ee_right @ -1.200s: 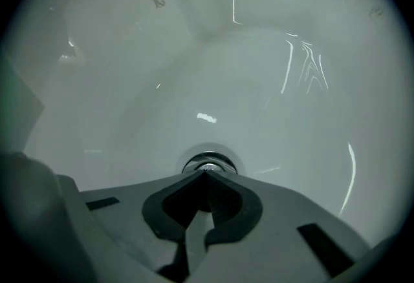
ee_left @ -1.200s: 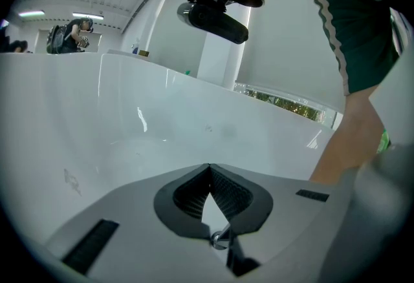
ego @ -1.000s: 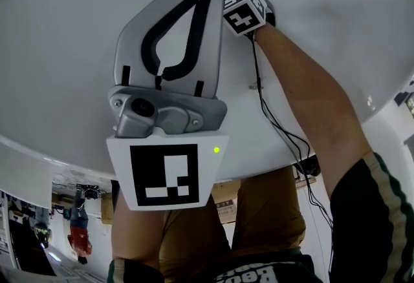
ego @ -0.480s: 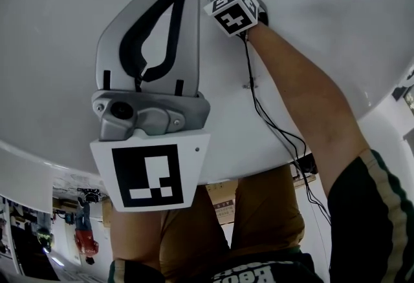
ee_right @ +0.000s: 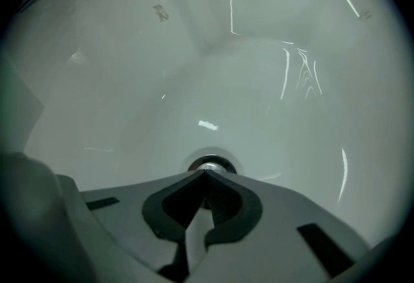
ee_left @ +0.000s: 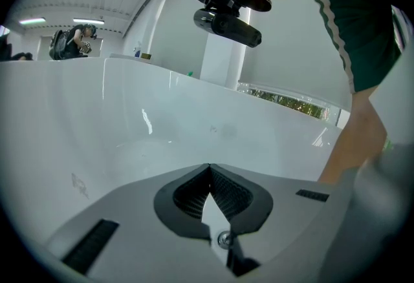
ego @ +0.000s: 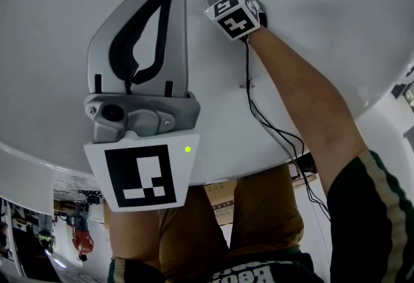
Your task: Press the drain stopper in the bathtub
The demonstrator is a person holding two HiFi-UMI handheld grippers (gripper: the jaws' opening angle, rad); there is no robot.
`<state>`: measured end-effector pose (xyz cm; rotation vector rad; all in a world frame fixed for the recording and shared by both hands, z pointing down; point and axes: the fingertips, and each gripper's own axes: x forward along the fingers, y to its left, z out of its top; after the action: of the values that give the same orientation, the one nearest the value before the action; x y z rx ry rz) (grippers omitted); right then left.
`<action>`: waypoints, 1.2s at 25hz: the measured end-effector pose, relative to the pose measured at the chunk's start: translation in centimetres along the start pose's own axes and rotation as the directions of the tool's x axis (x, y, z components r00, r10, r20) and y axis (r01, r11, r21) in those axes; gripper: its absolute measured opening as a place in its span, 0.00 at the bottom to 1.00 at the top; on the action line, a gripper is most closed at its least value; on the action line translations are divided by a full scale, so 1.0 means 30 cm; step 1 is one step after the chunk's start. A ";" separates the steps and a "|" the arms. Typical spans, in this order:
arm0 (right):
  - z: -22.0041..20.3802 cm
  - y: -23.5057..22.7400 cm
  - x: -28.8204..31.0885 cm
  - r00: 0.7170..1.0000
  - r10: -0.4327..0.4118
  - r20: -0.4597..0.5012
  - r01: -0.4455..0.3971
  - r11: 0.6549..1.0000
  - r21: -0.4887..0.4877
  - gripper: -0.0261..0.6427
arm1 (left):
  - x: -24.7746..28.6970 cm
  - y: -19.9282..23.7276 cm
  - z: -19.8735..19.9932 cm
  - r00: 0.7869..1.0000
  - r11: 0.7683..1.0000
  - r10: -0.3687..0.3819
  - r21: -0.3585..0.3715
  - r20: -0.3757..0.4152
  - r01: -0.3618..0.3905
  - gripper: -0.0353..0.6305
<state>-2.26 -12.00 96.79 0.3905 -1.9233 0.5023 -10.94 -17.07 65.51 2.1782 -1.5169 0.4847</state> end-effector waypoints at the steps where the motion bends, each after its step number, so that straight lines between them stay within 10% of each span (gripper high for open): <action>1: 0.001 0.000 0.000 1.000 0.004 0.004 -0.004 1.000 0.006 0.06 | 0.001 -0.001 -0.002 1.000 1.000 -0.001 0.000 -0.002 0.001 0.07; 30: 0.004 0.004 0.001 0.996 -0.086 -0.002 0.086 0.992 -0.089 0.35 | 0.018 -0.055 -0.027 0.998 0.999 -0.036 0.008 -0.044 0.036 0.07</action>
<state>-2.42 -11.97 96.74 0.4121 -1.9066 0.3602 -9.24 -16.56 66.23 2.1835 -1.4526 0.5241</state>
